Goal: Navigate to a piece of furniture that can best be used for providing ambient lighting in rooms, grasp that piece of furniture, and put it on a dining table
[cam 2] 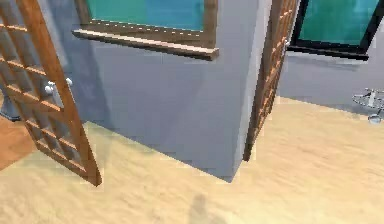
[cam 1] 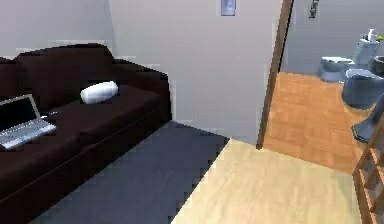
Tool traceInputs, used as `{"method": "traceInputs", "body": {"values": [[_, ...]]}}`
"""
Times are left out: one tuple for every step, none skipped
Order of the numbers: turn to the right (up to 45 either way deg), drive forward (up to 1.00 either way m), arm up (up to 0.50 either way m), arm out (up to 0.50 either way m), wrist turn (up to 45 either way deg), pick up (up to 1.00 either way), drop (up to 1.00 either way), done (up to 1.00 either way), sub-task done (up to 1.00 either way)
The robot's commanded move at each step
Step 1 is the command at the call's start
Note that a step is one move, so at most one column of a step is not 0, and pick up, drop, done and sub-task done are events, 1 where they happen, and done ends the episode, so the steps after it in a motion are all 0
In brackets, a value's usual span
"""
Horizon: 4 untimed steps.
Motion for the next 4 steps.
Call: {"method": "traceInputs", "body": {"values": [[33.0, 0.0, 0.0, 0.0, 0.0, 0.0, 0.0, 0.0, 0.0], [0.0, 1.0, 0.0, 0.0, 0.0, 0.0, 0.0, 0.0, 0.0], [0.0, 0.9, 0.0, 0.0, 0.0, 0.0, 0.0, 0.0, 0.0], [-18.0, 0.0, 0.0, 0.0, 0.0, 0.0, 0.0, 0.0, 0.0]]}}
